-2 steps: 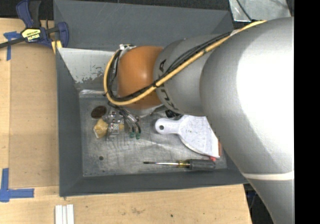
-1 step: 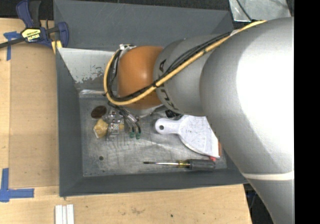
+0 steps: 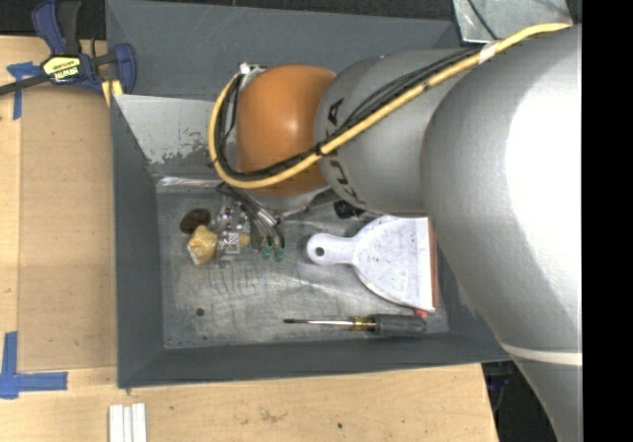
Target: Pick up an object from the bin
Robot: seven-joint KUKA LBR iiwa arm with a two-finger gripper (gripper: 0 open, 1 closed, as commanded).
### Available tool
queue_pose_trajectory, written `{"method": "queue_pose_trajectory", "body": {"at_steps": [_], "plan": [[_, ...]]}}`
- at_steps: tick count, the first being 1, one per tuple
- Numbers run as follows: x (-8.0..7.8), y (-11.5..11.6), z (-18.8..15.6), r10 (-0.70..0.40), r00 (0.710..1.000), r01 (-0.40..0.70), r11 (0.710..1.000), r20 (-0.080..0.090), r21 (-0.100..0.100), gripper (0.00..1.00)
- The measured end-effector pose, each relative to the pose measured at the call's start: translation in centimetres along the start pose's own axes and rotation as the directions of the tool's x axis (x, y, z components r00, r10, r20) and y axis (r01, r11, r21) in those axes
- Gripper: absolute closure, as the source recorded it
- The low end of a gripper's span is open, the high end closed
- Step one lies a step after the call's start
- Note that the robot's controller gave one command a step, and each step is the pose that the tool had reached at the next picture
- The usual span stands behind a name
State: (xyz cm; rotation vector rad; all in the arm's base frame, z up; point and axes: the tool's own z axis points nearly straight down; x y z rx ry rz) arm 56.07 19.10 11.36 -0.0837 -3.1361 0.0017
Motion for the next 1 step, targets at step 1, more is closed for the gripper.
{"method": "queue_pose_trajectory", "body": {"at_steps": [1], "plan": [[-1.72, 1.22, -14.22, 0.085, 0.996, -0.085, 0.996, 0.007, -0.002, 1.00]]}}
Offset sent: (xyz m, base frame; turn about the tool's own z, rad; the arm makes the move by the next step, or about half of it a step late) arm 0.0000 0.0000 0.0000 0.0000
